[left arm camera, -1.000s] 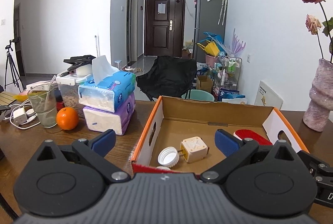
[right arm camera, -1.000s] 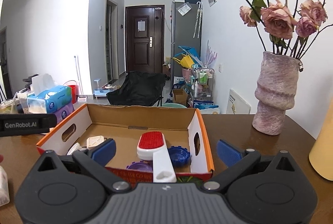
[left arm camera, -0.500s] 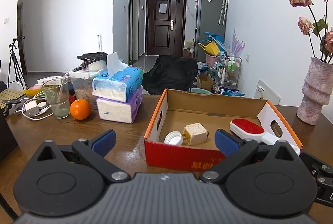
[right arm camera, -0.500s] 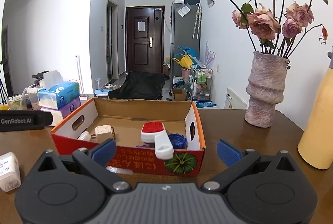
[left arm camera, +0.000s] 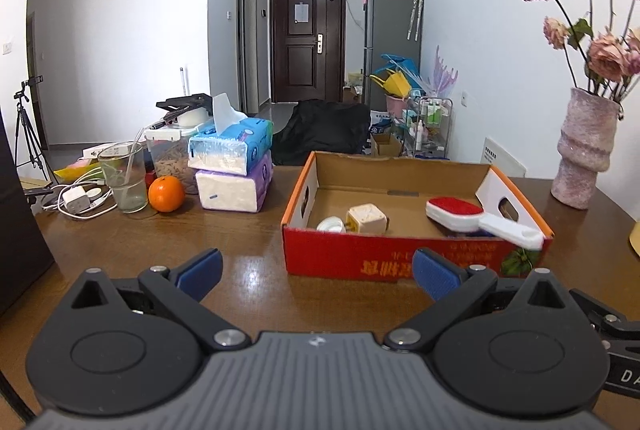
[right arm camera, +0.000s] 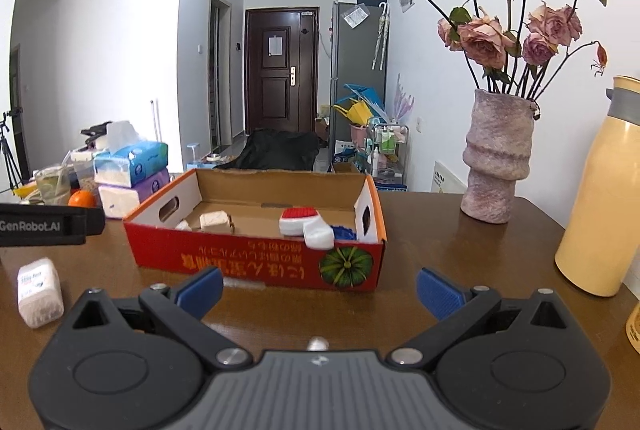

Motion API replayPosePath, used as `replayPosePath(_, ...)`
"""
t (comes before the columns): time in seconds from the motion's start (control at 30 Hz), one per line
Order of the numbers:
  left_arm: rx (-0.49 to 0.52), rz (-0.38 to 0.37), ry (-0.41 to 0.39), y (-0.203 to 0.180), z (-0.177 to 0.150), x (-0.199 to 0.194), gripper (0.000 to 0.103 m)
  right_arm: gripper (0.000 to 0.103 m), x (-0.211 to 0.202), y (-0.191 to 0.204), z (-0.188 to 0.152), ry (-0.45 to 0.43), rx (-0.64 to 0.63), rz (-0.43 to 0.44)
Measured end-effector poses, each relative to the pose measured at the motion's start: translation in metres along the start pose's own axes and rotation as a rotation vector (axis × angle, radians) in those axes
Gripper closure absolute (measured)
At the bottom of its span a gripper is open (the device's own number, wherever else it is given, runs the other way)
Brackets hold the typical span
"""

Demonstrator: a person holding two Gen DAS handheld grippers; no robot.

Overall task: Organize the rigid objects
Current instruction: 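Withdraw both tools up from the box, then reach the right tool to the green spray bottle and close on it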

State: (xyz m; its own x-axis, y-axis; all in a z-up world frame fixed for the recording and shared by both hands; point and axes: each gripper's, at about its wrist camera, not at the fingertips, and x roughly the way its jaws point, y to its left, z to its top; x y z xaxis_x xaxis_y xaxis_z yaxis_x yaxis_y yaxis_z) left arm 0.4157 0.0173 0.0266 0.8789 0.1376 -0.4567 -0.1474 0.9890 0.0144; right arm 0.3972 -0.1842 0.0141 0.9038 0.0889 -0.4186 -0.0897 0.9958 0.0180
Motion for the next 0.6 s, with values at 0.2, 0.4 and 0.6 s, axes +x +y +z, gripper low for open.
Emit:
replayPosePath(0.2,0.024,-0.011,0.008,-0.001,-0.015,-0.018,0.0,0.0,-0.014,0.0,-0.016,0.021,-0.01,-0.009)
replayPosePath(0.4,0.041,-0.022,0.026,0.0,-0.033,-0.025,0.0,0.0,-0.023,-0.002,-0.031,0.051,-0.014,-0.017)
replayPosePath(0.6,0.052,-0.031,0.046,0.005,-0.05,-0.031,0.0,0.0,-0.028,-0.004,-0.045,0.086,-0.019,-0.037)
